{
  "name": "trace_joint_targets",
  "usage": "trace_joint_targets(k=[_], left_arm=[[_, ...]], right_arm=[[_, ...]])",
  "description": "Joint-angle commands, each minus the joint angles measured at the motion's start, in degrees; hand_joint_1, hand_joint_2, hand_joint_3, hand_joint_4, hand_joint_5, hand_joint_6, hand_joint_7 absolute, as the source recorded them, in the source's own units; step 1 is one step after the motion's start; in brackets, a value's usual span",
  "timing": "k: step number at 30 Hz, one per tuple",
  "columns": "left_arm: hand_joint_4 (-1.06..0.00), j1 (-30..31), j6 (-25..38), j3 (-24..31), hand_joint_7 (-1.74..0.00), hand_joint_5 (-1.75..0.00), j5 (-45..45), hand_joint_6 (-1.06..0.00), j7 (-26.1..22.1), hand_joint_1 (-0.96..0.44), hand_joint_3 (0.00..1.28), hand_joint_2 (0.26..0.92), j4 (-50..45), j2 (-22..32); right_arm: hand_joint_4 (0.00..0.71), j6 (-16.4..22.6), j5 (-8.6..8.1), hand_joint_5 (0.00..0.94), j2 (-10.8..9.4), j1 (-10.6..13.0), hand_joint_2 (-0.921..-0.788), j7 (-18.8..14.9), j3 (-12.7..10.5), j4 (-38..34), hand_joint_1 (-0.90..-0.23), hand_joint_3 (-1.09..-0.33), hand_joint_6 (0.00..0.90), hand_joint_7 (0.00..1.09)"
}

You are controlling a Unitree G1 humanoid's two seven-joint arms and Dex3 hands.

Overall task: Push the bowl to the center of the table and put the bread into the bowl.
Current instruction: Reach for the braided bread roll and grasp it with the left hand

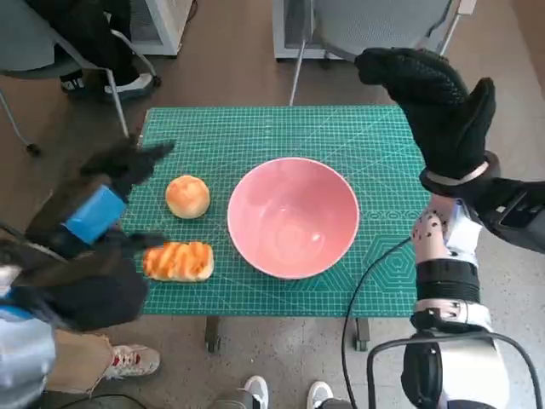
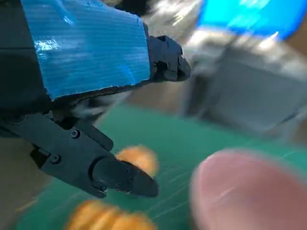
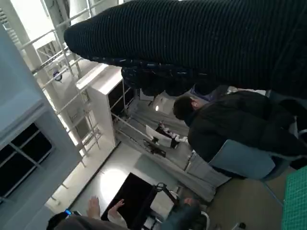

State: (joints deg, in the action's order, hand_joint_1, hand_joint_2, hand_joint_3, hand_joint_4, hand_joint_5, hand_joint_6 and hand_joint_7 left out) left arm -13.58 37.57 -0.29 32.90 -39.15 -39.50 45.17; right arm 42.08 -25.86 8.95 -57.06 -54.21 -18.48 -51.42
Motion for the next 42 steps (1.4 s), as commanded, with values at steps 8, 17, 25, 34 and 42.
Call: trace_joint_targets(k=[8, 17, 25, 34, 42], left_arm=[[-0.13, -0.45, 7.89, -5.25, -0.02, -0.01, 4.39, -0.32, -4.34, -0.2, 0.0, 0.68, -3.21, 0.38], [-0.13, -0.81, 8.13, -7.84, -0.01, 0.0, 5.74, -0.32, -4.36, -0.23, 0.0, 0.683, -1.0, 0.15], [-0.12, -0.71, 7.87, -10.08, -0.01, 0.0, 6.65, -0.33, -3.87, -0.24, 0.0, 0.687, 1.68, -0.48], [-0.12, -0.95, 7.28, -13.27, 0.0, 0.0, 8.58, -0.32, -3.33, -0.25, 0.0, 0.694, 5.9, -1.61], [-0.11, -1.98, 6.97, -16.71, 0.0, 0.0, 10.83, -0.32, -3.34, -0.27, 0.0, 0.698, 10.15, -2.79]], right_arm=[[0.295, -1.0, -0.33, 0.002, 0.89, 1.02, -0.921, -0.11, 0.57, 0.12, -0.674, -0.78, 0.394, 0.01], [0.299, -1.34, -0.58, 0.003, 1.07, 1.21, -0.921, -0.03, 0.68, 0.46, -0.673, -0.779, 0.395, 0.01], [0.301, -1.73, -0.69, 0.003, 1.32, 1.34, -0.921, -0.08, 0.81, 0.27, -0.676, -0.777, 0.4, 0.01], [0.299, -2.24, -0.87, 0.001, 1.62, 1.6, -0.921, -0.14, 0.84, 0.58, -0.679, -0.778, 0.405, 0.01], [0.3, -2.45, -0.88, 0.001, 1.74, 1.42, -0.921, -0.07, 0.77, 0.49, -0.675, -0.785, 0.405, 0.01]])
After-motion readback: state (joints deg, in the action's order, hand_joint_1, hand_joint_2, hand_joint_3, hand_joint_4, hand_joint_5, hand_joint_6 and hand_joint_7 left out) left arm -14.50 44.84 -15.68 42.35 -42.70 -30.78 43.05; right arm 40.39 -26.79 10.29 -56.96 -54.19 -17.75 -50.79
